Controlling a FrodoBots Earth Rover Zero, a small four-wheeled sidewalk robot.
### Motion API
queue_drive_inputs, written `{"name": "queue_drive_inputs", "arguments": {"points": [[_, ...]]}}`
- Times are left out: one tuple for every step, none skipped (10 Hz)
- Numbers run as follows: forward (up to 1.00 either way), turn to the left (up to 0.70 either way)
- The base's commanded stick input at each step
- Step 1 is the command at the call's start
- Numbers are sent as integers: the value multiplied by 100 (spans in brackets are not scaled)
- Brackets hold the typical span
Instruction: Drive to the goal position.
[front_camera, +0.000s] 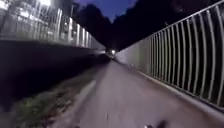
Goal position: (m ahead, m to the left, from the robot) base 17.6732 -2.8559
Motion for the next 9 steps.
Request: {"name": "queue_drive_inputs", "arguments": {"points": [[70,0],[70,0],[70,0],[70,0],[70,0],[70,0],[70,0],[70,0],[70,0]]}}
